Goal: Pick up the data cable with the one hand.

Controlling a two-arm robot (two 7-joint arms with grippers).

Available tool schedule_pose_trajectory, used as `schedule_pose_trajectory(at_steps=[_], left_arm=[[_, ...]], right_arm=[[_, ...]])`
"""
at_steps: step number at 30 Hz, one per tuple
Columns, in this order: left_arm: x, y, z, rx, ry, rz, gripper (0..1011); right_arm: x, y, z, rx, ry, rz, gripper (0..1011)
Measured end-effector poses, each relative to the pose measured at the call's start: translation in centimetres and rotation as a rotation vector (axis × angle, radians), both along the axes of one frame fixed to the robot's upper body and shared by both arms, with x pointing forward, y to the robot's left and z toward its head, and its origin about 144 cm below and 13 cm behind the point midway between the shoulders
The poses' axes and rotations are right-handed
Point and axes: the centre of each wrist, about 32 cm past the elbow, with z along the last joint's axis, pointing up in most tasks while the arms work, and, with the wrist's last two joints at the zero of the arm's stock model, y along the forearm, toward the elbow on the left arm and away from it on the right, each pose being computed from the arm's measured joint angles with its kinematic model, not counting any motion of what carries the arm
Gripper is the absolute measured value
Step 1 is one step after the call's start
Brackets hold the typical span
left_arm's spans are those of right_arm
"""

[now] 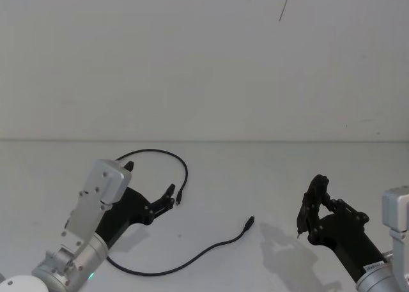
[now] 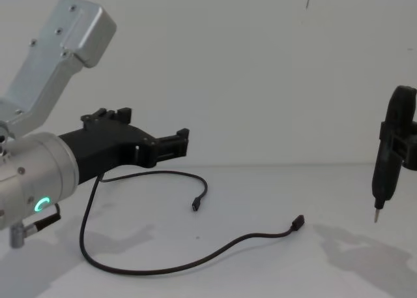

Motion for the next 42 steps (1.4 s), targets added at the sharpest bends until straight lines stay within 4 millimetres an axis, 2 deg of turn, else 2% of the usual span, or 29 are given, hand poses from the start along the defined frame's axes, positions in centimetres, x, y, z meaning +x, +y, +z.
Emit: schedule_pose_trajectory(at_steps=[28, 42], left_arm=[[0.66, -0.53, 0.15, 0.023, 0.086, -0.384, 1001], [0.77, -0.72, -0.53, 0.055, 0.221, -0.461, 1001]], right_arm=[[0.0, 0.0, 0.0, 0.0, 0.0, 0.0, 269], [0.0, 0.0, 0.0, 0.0, 0.0, 0.0, 269]])
